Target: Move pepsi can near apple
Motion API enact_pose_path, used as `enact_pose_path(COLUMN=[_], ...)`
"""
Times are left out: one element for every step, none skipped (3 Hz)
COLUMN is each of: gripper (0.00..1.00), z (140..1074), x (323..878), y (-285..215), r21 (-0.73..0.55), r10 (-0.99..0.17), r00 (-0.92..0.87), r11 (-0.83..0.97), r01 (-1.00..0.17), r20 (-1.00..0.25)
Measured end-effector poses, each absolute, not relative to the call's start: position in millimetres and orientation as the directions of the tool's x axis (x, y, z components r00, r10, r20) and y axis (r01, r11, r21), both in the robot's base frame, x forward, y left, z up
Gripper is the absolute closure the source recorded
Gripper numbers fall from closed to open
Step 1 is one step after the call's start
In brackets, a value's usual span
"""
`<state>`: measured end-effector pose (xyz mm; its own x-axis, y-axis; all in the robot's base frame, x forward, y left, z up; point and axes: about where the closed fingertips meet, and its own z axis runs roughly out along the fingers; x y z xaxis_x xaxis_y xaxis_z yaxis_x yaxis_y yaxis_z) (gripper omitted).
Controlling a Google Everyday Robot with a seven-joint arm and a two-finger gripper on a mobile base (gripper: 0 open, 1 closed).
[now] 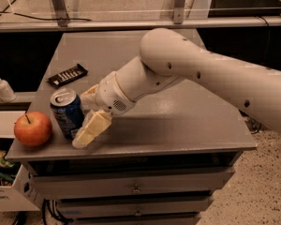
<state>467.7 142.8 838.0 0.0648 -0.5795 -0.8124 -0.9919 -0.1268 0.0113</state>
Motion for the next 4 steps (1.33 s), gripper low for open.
enact_pose_path(gripper=[0.00,0.00,0.00,0.00], z=[840,852,873,877], x=[471,485,505,507], y=[139,109,55,50], r21=[0.018,0.006,-0.009,-0.014], r10=[-0.584,-0.578,-0.546,-0.543], r00=[0.053,0.033,-0.001,-0.002], r11=[-0.115,-0.066,0.015,0.025], r01=[-0.993,-0.998,-1.000,-1.000], r20=[-0.810,-0.815,-0.838,-0.840])
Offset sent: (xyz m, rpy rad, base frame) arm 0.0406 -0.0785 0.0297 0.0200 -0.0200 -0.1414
